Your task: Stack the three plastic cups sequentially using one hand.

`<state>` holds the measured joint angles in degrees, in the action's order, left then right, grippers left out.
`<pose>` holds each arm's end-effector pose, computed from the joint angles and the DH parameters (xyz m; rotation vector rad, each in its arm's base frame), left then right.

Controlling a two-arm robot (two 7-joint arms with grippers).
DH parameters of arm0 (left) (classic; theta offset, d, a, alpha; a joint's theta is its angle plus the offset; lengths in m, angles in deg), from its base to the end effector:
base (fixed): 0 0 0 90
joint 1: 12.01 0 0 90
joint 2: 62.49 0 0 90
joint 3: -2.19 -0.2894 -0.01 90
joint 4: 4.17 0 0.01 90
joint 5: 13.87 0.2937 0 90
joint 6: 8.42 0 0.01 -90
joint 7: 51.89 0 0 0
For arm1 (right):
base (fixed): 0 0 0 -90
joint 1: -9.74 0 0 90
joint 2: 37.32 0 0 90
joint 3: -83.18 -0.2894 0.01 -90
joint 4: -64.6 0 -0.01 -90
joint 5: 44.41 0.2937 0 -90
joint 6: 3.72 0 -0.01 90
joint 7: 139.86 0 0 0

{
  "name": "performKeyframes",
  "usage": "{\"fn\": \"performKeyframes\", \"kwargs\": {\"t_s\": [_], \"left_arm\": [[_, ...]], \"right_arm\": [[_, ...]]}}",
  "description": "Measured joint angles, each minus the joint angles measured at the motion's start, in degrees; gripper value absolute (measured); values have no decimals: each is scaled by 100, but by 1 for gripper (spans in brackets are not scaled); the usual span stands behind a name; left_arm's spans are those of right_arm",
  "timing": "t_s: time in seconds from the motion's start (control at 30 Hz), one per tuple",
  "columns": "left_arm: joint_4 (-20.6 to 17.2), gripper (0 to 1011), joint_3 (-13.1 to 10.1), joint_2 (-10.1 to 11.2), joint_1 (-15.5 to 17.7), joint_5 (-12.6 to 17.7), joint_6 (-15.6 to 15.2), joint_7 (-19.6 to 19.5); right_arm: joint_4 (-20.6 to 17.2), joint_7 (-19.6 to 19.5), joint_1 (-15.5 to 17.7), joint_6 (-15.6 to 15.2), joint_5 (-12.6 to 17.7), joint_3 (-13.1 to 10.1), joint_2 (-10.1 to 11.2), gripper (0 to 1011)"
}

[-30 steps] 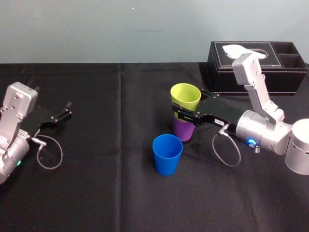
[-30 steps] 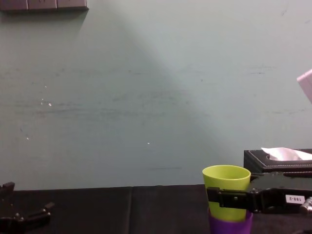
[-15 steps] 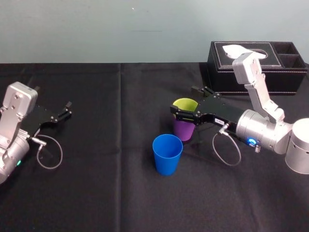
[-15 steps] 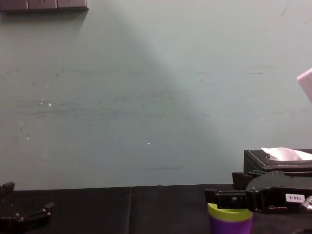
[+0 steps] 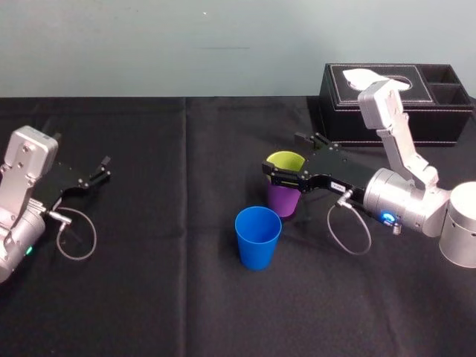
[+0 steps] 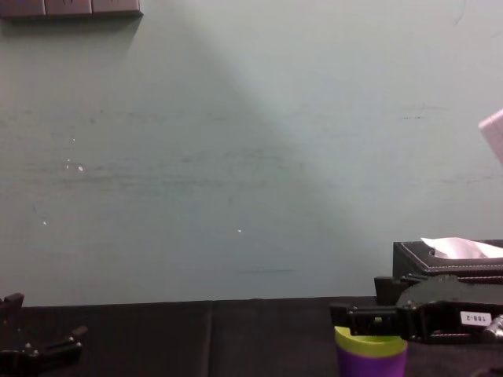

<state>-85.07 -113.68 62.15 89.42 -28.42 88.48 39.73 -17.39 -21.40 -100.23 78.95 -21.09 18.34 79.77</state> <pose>0.3437 0.0863 -0.2989 0.3045 -0.2848 1.2479 0.3875 -0.0387 -0.2478 -0.1992 -0.0082 -0.7656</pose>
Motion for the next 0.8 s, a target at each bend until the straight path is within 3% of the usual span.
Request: {"fn": "performKeyframes", "kwargs": {"t_s": [0.27, 0.53, 0.7, 0.8], "left_arm": [[0, 1011, 0, 0, 0, 0, 0, 0], [0, 1011, 0, 0, 0, 0, 0, 0], [0, 1011, 0, 0, 0, 0, 0, 0], [0, 1011, 0, 0, 0, 0, 0, 0]], "right_arm": [[-484, -57, 317, 57, 150, -228, 200, 1003], [-1222, 46, 1184, 375, 423, -558, 727, 1003], [-1516, 138, 1825, 822, 410, -665, 1016, 1003], [-1561, 195, 2017, 971, 392, -681, 1079, 1003]]}}
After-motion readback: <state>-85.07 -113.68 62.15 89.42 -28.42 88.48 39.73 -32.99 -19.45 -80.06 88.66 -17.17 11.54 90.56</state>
